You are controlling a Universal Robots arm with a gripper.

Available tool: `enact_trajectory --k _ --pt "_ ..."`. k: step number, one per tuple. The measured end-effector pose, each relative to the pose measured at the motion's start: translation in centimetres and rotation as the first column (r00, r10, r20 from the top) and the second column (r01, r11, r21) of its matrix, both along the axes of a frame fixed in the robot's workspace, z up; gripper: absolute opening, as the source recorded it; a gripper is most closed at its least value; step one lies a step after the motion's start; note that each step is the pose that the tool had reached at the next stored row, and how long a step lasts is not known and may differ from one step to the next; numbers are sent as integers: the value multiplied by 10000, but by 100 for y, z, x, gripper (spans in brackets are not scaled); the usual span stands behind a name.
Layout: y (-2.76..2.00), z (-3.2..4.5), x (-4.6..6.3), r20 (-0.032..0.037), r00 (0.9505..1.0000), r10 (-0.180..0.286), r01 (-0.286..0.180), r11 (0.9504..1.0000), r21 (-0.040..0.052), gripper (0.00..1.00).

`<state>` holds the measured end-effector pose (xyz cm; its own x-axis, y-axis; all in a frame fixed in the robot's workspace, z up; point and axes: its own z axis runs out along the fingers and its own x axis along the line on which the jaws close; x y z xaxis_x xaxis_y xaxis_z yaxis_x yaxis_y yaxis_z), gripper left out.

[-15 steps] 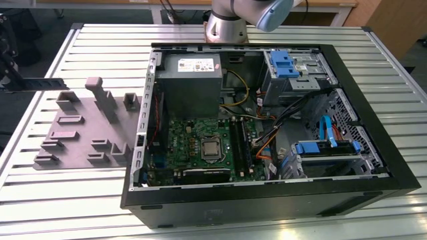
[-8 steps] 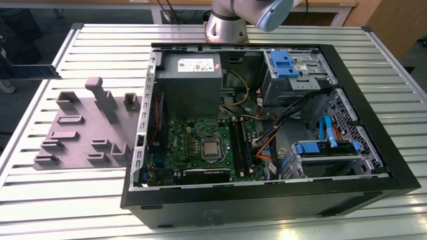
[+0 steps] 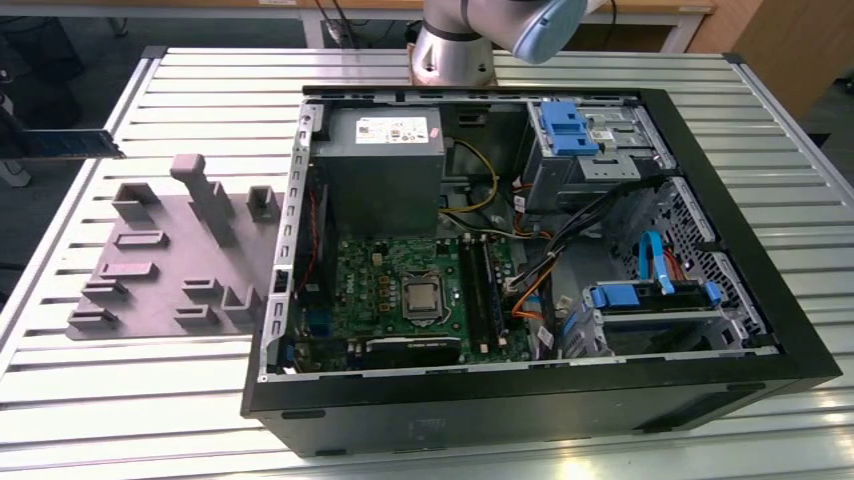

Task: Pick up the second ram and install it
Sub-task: 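Pick up the second ram and move it above second insertion slot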

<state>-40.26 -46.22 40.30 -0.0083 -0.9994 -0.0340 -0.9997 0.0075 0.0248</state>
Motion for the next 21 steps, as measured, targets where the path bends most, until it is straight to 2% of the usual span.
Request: enact_trajectory --k 21 --pt "0 -7 278 1 10000 -1 1 10000 1 14"
